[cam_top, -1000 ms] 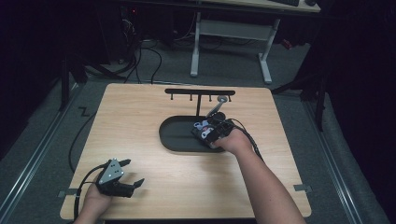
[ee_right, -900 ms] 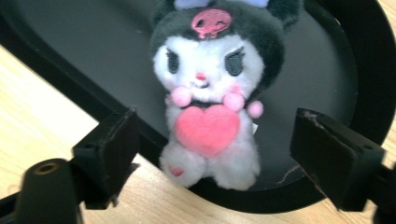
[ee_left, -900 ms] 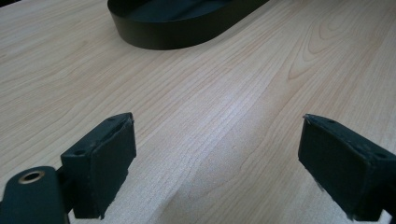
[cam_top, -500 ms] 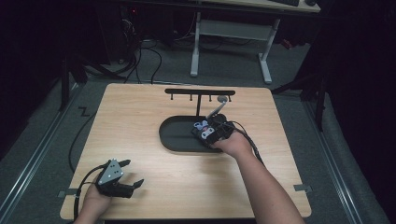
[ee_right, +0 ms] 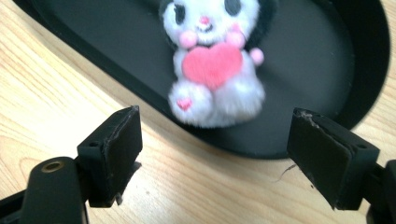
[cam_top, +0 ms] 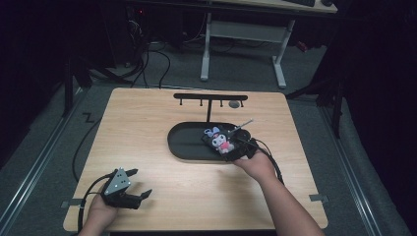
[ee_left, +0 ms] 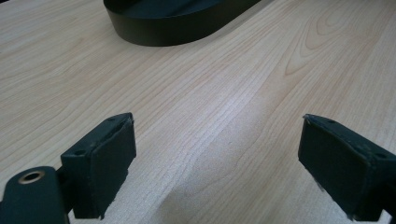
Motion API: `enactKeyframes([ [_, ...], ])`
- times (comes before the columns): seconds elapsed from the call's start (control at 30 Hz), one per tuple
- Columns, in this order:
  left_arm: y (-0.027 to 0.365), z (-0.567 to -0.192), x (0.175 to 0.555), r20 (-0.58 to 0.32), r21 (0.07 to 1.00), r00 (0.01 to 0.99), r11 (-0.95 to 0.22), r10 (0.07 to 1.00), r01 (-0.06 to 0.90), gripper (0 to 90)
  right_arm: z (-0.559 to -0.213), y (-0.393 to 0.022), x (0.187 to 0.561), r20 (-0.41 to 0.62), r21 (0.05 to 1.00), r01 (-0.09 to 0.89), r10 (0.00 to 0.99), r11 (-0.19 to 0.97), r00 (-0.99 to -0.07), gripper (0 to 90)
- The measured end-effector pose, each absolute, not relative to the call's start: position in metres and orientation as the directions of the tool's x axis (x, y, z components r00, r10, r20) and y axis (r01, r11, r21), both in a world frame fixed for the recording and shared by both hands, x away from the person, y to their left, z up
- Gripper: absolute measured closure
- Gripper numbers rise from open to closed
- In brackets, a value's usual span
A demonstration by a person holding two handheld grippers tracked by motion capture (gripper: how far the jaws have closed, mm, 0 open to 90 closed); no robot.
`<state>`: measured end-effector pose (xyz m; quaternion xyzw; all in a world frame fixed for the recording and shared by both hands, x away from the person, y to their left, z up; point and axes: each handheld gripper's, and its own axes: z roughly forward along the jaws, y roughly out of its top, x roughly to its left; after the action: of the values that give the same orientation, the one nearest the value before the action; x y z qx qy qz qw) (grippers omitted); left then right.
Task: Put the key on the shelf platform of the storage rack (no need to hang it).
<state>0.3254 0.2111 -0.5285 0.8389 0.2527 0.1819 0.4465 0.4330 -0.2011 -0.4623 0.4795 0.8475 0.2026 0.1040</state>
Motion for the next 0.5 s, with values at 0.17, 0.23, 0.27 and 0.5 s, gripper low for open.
enactKeyframes([
  [0.17,0.210,-0.528,0.325,0.083,0.838,0.808,-0.480,0.583,0.260,11.7,-0.466,-0.211,0.419,0.025,0.504,0.750,0.861,0.428,-0.508,18.5],
  [0.23,0.210,-0.529,0.325,0.084,0.836,0.808,-0.483,0.583,0.261,11.7,-0.469,-0.219,0.411,0.026,0.541,0.736,0.866,0.408,-0.499,18.7],
  [0.27,0.210,-0.529,0.325,0.084,0.836,0.808,-0.483,0.583,0.261,11.7,-0.469,-0.219,0.411,0.026,0.541,0.736,0.866,0.408,-0.499,18.7],
  [0.5,0.210,-0.529,0.325,0.088,0.834,0.808,-0.487,0.582,0.260,11.7,-0.478,-0.239,0.388,0.002,0.636,0.680,0.880,0.365,-0.474,15.9],
])
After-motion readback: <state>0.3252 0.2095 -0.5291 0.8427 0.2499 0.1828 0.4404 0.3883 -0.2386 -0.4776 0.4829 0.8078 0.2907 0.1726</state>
